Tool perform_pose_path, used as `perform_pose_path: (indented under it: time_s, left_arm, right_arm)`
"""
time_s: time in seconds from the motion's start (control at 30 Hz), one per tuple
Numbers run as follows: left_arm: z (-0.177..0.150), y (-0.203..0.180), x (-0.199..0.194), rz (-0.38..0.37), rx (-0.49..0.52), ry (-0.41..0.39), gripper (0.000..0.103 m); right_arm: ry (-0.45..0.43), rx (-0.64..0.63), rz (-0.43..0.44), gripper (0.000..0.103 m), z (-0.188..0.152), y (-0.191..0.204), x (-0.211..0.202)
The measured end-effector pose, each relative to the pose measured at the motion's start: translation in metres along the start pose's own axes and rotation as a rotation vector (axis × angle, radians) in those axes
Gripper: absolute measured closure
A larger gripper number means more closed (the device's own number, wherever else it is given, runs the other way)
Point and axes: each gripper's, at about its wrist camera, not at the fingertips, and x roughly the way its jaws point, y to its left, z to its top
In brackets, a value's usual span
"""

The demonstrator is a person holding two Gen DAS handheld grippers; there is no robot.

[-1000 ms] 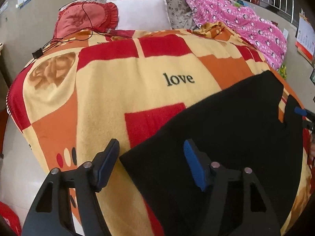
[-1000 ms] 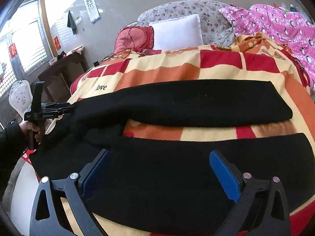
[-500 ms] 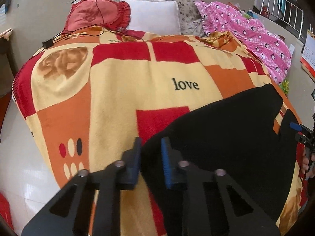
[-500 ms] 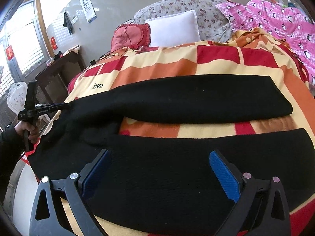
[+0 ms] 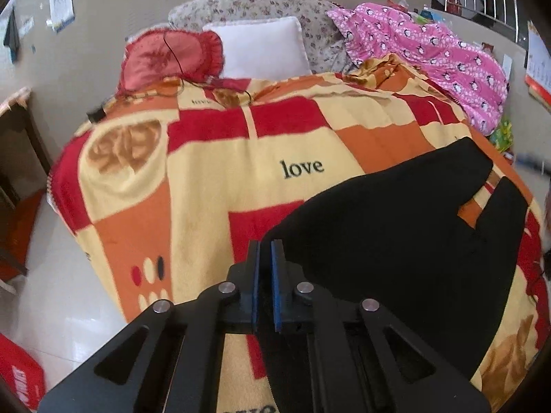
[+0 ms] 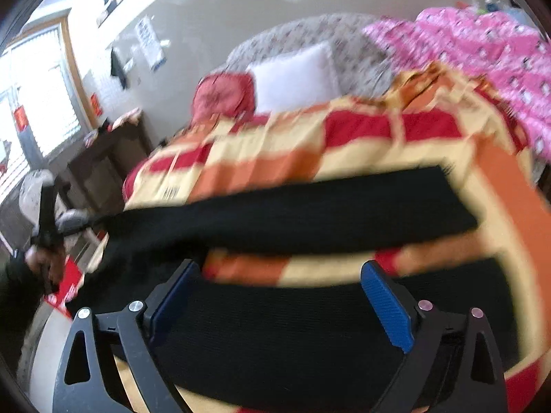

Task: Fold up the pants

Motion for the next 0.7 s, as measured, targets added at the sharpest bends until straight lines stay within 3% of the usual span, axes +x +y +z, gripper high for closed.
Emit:
perform_pose_path:
  time_s: [0.13,0.2,0.23,0.43,0.5,0.6,0.7]
  left_arm:
    - [0.006,-0.007,-0.003,0.079,-0.030,-0.019,0.100]
    - [0.010,-0.009,-0.002,0.110,-0.070,-0.030,0.100]
    - [0.012,-0.008,-0.002,0.126,-0.091,-0.035,0.100]
    - [0.024,0.002,-0.006,0.171,-0.204,-0.054,0.100]
    - [0.026,0.002,-0.006,0.179,-0.203,-0.052,0.100]
    - [0.027,-0.001,-0.006,0.191,-0.202,-0.052,0.100]
    - [0.028,0.000,-0.005,0.193,-0.219,-0.055,0.100]
  right_arm:
    - [-0.007,0.137,-0.037,0.006,0.076,-0.075,-0.014]
    - [0.030,0.220,-0.046,0.006,0.099,-0.107,-0.006]
    - [0.098,0.266,-0.032,0.006,0.110,-0.127,0.009]
    - [0.353,0.251,-0.053,0.034,0.108,-0.158,0.093]
    - [0.387,0.266,-0.055,0.047,0.102,-0.163,0.112]
    - [0.407,0.261,-0.064,0.057,0.095,-0.166,0.128]
    - [0.412,0.244,-0.070,0.062,0.094,-0.166,0.137]
